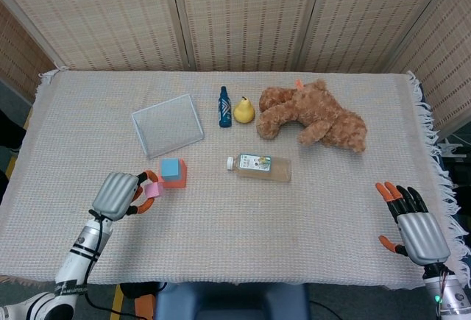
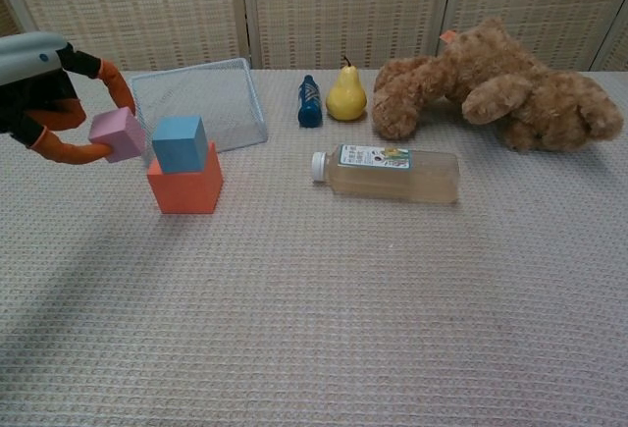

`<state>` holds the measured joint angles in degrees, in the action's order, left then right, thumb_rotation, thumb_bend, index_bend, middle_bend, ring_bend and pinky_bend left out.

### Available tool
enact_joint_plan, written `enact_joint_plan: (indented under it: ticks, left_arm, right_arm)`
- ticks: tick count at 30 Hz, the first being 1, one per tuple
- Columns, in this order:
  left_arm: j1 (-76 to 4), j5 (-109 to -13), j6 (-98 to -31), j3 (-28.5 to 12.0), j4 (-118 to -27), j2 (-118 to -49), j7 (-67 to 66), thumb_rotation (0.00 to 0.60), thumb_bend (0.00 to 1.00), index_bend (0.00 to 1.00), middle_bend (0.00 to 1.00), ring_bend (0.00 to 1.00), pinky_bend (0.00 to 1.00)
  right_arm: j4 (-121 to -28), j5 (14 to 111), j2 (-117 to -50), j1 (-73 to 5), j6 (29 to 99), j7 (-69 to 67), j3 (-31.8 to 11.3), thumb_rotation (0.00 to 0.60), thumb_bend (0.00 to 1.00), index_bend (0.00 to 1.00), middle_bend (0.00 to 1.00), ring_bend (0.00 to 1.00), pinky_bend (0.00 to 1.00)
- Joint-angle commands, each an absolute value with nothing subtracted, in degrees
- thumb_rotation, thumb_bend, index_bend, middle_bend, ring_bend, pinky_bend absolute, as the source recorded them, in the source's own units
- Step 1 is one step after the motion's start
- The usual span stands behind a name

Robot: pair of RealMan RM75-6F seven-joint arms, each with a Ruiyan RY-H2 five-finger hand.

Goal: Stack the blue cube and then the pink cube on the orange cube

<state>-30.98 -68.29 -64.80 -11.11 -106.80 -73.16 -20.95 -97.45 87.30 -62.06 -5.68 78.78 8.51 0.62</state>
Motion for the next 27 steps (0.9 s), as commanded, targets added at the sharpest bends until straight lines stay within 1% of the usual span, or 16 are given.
enact_joint_plan:
  ticks: [1,6,11,18,27]
  left_arm:
    - [-34.77,-63.68,-61.15,-13.80,-106.06,-73.19,-22.91,0.600,0.32,0.68,1.00,1.00,1.00]
    - [-38.18,-59.90,-60.20,-15.50,-103.60,-75.41,-25.36,0.600,0.32,0.68,1.00,1.00,1.00]
    - [-40.08,-58.06,-60.40,-15.96,-101.96,-76.52,-27.04,0.600,0.32,0.68,1.00,1.00,1.00]
    - [-42.69,-52.47,-58.82,-16.85,-98.07,-78.08,-27.47,0.600,0.32,0.68,1.00,1.00,1.00]
    - [-44.13,-50.08,-58.78,-16.50,-96.36,-78.29,-27.26,0.600,0.32,0.68,1.00,1.00,1.00]
  right_arm:
    - [-97.34,87.02,-62.14,-5.69,78.74,8.65,0.50,0.600,0.08,0.00,0.00,0.00,0.00]
    - [-97.24,86.42,-62.09,-5.77,78.57,8.67,0.23,0.600,0.08,0.00,0.00,0.00,0.00]
    - [-97.16,86.00,-61.92,-5.71,78.68,8.47,0.01,0.600,0.08,0.00,0.00,0.00,0.00]
    - [-97.16,86.06,-62.03,-5.70,78.67,8.75,0.08,0.600,0.08,0.00,0.00,0.00,0.00]
    - [-97.15,85.55,-62.12,-5.78,78.51,9.03,-0.13,0.600,0.08,0.00,0.00,0.00,0.00]
